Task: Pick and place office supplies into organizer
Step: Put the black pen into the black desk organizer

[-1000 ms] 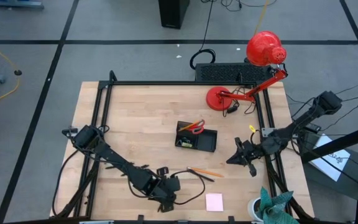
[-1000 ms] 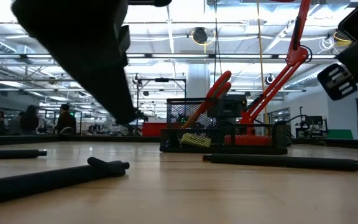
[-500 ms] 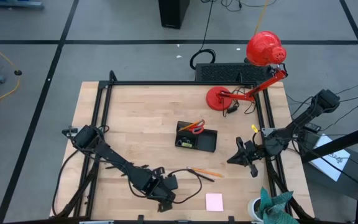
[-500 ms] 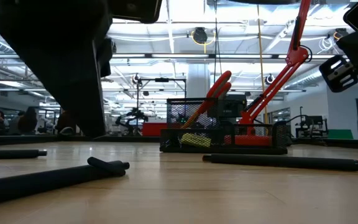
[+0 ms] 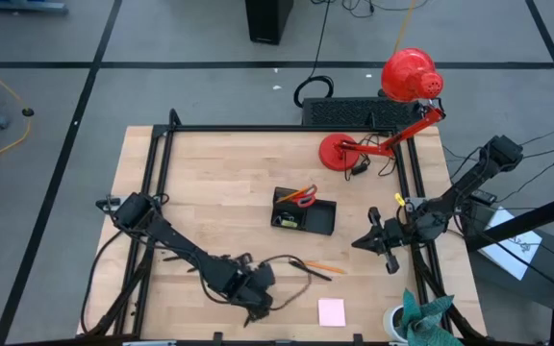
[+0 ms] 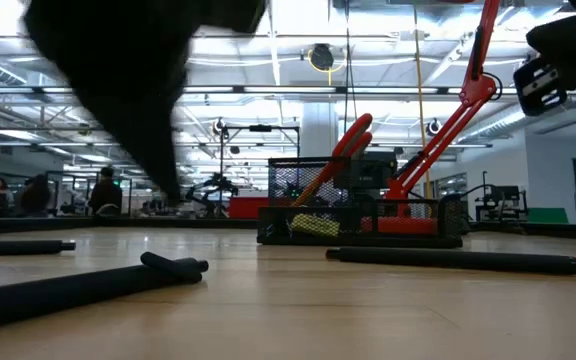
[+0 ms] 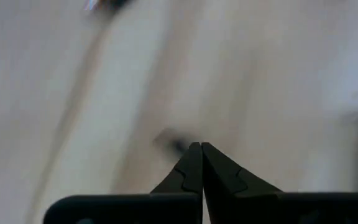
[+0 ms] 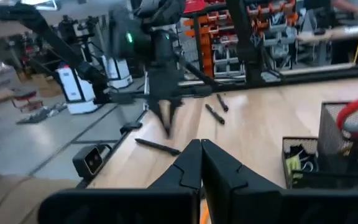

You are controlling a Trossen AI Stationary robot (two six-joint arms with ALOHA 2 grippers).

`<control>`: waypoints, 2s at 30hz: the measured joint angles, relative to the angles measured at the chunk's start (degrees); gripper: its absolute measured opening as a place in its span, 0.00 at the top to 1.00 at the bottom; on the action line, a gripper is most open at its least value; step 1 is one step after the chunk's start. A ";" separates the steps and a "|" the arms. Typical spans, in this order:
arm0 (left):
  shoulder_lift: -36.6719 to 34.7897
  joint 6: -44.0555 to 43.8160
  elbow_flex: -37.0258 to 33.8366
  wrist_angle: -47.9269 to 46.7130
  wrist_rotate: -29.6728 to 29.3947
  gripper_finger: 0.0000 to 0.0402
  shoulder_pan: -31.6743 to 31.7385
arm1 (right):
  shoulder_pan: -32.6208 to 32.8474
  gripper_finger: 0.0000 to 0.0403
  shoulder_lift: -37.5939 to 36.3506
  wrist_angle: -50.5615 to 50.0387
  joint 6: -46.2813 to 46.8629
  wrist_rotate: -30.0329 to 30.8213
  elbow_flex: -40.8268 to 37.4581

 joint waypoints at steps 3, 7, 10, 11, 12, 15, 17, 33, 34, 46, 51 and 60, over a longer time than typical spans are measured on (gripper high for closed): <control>0.15 8.91 2.12 7.51 -2.30 0.99 1.25 | -0.07 1.00 0.00 0.94 -2.97 -0.01 0.13; 0.31 20.82 3.98 15.78 -8.56 0.99 3.78 | -0.17 1.00 -0.01 0.87 -6.95 -0.03 0.20; 0.65 26.17 3.99 19.33 -7.18 0.99 5.89 | -0.17 1.00 -0.01 0.25 -8.80 0.42 0.26; 1.08 27.06 3.99 20.23 -6.47 0.98 6.60 | -0.15 1.00 -0.01 -0.71 -8.59 1.39 0.30; 1.41 27.91 3.99 20.63 -5.66 0.97 7.29 | -0.17 1.00 -0.01 -1.67 -8.17 2.21 0.31; 1.66 30.97 3.93 20.34 -1.90 0.95 9.46 | -0.17 1.00 -0.05 -4.83 -5.93 2.89 0.33; 1.55 33.69 3.98 20.84 -0.17 0.95 10.51 | -0.17 1.00 -0.03 -6.59 -4.99 2.83 0.33; 0.76 11.05 4.80 -36.67 -11.00 0.94 5.59 | -2.40 1.00 -0.05 -14.44 -0.31 4.12 0.37; 0.67 7.59 4.58 -41.53 -9.85 0.94 4.65 | -2.40 1.00 -0.05 -15.52 0.97 4.10 0.37; -9.40 1.65 -8.62 -34.86 -2.85 0.94 -1.65 | -2.34 1.00 -0.10 -16.51 5.91 1.95 0.40; -18.97 -9.20 -18.69 -29.78 -3.37 0.94 -2.88 | -2.34 1.00 -0.12 -15.58 4.54 0.95 0.42; -25.37 -14.97 -26.48 -13.34 -0.36 0.93 -5.14 | -2.83 1.00 -0.12 -15.59 1.88 1.20 0.42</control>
